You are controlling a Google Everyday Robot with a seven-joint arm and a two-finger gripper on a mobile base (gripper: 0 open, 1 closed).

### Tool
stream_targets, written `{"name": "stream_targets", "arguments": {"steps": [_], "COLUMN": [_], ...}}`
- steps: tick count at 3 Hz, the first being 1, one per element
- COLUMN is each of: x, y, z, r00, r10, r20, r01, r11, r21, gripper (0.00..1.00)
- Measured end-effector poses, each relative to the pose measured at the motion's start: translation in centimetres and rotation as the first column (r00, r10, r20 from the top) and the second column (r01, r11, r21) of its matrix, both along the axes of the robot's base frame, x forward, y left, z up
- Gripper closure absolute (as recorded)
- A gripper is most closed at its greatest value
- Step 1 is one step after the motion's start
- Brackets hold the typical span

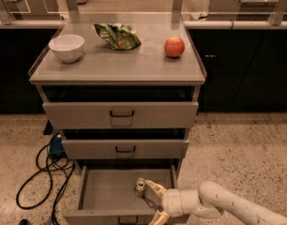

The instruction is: Pick 7up can from bottom drawer and place on counter

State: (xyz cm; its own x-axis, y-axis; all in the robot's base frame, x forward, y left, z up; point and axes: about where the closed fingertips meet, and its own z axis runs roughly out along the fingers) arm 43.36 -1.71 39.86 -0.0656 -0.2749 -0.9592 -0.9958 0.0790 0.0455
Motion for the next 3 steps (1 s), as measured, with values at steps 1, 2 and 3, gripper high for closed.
{"name": "stream_targets", "arguments": {"steps": [1,2,3], "x": [-0.1,3.4,6.2], "y": [0.4,0.4,0.8], "z": [-0.8,-3.1,-3.7], "r00": [0.9984,0.9985,0.9686], "r10": [0.039,-0.02,-0.113], "r20": [-0.041,0.051,0.222], "r01": [-0.041,0.024,0.136], "r11": [0.998,0.997,0.986], "r21": [-0.048,-0.08,-0.093], "gripper": [0.0,0.0,0.0]}}
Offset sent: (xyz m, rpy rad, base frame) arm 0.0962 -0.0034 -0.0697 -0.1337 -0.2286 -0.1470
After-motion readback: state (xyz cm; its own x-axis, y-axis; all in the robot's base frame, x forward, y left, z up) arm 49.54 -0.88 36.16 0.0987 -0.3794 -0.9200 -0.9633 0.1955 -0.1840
